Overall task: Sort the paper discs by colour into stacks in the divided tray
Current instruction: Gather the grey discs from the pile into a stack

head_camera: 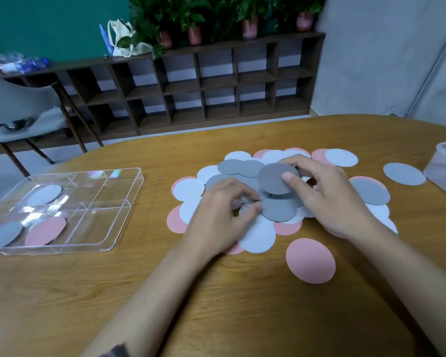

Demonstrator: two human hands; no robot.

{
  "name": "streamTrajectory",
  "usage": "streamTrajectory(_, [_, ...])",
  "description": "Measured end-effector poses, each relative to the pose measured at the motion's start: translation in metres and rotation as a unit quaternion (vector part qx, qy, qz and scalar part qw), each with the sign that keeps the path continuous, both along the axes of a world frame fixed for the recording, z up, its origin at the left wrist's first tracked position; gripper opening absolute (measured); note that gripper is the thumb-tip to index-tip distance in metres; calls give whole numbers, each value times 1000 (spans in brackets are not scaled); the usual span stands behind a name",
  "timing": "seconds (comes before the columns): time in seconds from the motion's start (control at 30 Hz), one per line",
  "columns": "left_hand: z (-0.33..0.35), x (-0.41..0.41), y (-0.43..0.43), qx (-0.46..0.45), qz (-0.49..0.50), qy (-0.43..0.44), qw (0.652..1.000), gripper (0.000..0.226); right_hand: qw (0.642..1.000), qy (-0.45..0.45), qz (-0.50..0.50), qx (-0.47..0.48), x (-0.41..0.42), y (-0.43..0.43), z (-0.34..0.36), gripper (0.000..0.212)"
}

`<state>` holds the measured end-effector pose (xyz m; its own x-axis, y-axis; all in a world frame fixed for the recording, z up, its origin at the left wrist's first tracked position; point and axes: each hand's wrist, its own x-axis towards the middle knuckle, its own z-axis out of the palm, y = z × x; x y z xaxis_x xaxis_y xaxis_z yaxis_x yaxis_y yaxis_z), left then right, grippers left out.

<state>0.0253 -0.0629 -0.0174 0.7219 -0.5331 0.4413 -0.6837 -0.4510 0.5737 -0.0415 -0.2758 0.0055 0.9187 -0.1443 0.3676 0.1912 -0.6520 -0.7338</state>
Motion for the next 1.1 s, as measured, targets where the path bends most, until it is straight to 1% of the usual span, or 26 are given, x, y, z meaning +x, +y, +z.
streamTrajectory(0.17, [-9,-5,-28,87,-66,-2,994,46,999,-12,-27,14,-1,-25,-14,20])
streamTrajectory(0.23, [-12,-7,-30,102,-73,-16,992,50,999,-12,-30,11,2,-26,-20,22])
streamTrajectory(0.3, [-15,-6,-28,107,-66,-33,991,46,999,-10,-33,18,5,-24,-22,22])
streamTrajectory(0.43, [-17,-4,-27,104,-60,-80,990,32,999,-5,-35,-1,7,-19,-25,22])
streamTrajectory(0.53, [-16,-4,-23,94,-71,-97,988,23,999,3,-32,-5,7,-18,-25,22])
streamTrajectory(0.7, [-11,-2,-11,96,-93,-137,981,22,999,15,-23,-20,6,-15,-25,25])
streamTrajectory(0.87, [-5,-8,-8,65,-76,-135,986,24,1000,10,-16,-3,2,-17,-22,26])
streamTrajectory(1.0, [0,-12,-10,14,-39,-136,990,16,1000,10,-1,14,0,-17,-19,27])
streamTrajectory(1.1, [2,-12,-11,-26,-44,-104,993,17,1000,9,6,6,-3,-15,-17,28])
